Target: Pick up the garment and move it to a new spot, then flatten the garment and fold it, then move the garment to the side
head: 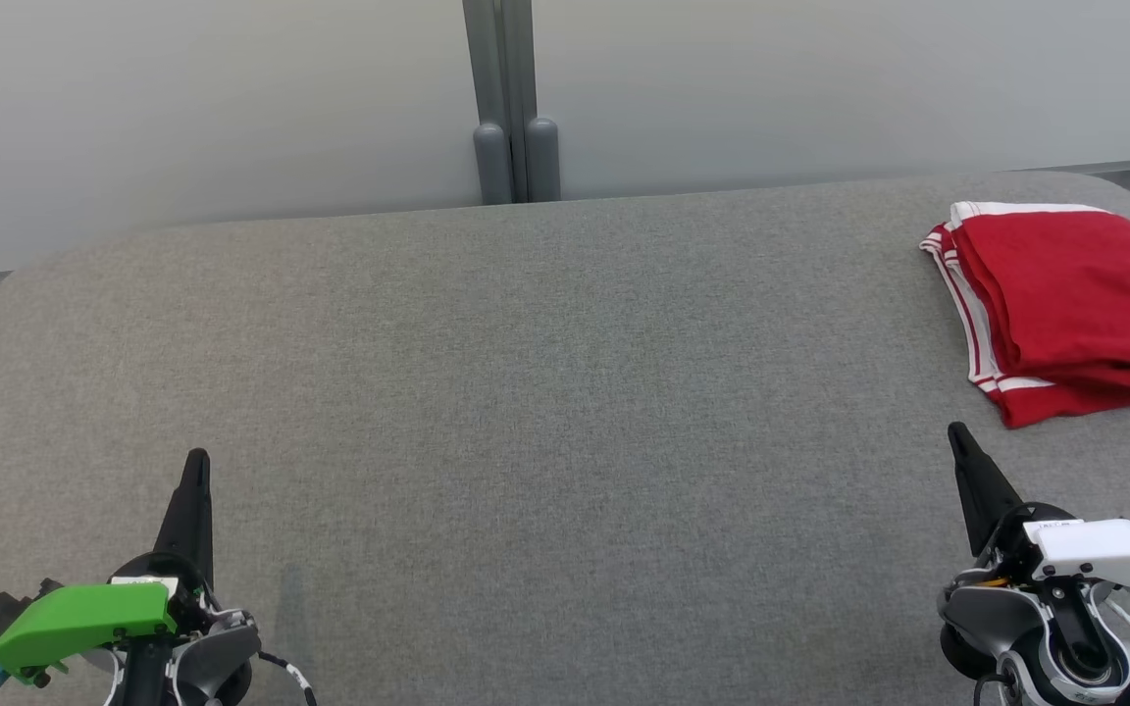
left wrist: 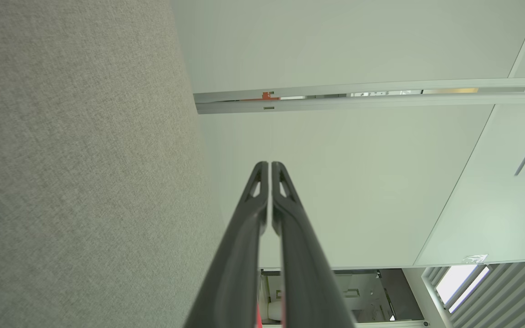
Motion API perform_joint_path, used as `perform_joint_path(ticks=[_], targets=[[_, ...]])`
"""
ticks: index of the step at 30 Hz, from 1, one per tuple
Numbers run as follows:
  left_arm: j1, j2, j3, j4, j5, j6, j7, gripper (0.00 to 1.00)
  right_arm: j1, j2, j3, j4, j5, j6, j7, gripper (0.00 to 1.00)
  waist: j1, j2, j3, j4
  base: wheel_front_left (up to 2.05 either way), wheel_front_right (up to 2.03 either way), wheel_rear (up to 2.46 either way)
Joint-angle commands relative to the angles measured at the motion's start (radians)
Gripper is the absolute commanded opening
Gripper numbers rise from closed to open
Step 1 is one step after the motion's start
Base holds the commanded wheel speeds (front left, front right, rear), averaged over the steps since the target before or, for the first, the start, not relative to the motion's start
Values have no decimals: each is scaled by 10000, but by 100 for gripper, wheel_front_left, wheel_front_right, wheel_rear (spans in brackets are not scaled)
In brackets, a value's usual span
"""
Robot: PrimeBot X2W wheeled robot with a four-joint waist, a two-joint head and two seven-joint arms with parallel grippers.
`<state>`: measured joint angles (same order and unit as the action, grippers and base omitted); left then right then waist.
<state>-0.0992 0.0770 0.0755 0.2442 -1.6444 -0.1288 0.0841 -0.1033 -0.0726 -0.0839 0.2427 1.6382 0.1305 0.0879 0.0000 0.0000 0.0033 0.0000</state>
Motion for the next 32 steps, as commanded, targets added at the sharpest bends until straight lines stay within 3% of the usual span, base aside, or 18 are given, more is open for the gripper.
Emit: perform_joint_path(ticks=[1,32], targets=[[-160,-1,53,13,22,-53,38,0,-72,10,-30,18,-13,4,69,0,0,0,-1,0,0,0,0],[-172,-87,160,19,128,-53,120,0,-82,85,-128,26,-116,4,140,0,0,0,-1,0,0,0,0]])
